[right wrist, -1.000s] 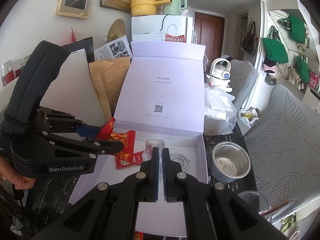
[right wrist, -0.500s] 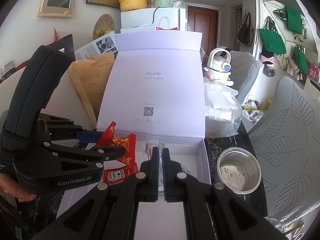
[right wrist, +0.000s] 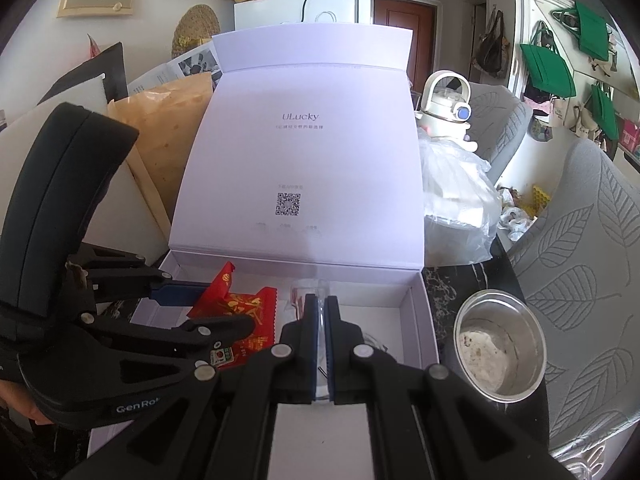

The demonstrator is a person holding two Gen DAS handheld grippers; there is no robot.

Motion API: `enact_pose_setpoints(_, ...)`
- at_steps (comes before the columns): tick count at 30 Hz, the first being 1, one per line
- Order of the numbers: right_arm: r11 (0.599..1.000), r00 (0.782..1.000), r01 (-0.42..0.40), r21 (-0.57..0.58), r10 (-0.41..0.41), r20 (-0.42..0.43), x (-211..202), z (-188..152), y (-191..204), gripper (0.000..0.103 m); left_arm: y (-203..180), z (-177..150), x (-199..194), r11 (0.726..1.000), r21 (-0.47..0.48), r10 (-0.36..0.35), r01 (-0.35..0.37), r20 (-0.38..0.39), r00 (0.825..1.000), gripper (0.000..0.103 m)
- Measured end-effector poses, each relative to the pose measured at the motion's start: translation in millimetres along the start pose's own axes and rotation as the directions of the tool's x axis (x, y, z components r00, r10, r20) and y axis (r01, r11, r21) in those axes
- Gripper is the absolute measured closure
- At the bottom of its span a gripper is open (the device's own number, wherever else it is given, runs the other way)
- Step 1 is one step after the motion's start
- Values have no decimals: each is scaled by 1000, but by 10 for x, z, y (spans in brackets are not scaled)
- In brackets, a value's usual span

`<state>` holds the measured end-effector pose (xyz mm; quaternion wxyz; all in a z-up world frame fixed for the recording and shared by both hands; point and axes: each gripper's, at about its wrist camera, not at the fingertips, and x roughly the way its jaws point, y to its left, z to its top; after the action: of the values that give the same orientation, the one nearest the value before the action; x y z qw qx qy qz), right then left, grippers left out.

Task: Organize objects
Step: 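Lower the red packet and clear stand into the box and open both grippers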

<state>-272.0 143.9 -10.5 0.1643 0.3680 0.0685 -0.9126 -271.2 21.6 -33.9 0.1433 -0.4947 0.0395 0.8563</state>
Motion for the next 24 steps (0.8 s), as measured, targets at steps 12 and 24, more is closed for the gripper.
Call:
enact_pose_setpoints(12, 999, 999, 27, 25, -26, -38, 205, -58, -89, 100, 19, -29, 94, 999, -31, 14, -15, -22, 1000, 72)
enact_pose_setpoints(24, 996, 997, 71, 50, -70, -30, 109, 15, -167, 67, 24, 20, -138, 996, -52, 76, -76, -1, 997, 62)
